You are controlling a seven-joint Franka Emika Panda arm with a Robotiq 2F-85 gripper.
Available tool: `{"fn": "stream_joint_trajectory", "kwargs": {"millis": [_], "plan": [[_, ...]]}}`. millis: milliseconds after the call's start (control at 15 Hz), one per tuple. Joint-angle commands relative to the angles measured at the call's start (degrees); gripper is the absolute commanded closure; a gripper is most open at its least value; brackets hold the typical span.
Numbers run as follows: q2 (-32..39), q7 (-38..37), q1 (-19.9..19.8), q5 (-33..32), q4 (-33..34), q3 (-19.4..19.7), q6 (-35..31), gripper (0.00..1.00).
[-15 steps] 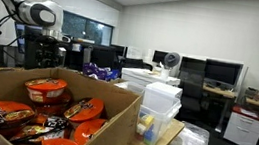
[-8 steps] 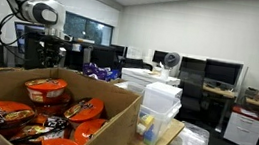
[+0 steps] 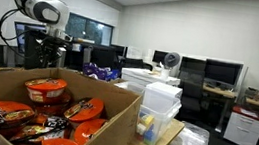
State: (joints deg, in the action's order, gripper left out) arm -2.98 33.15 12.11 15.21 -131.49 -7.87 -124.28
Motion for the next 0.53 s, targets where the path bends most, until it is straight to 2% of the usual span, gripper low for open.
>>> {"fn": "stream_joint_trajectory", "kwargs": {"millis": [0, 467], "plan": [[0.8, 6.17, -0.57, 3.47, 1.65, 0.08, 4.14, 0.98], [2.04, 9.37, -0.95, 4.46, 2.68, 0.12, 8.29, 0.98]]}}
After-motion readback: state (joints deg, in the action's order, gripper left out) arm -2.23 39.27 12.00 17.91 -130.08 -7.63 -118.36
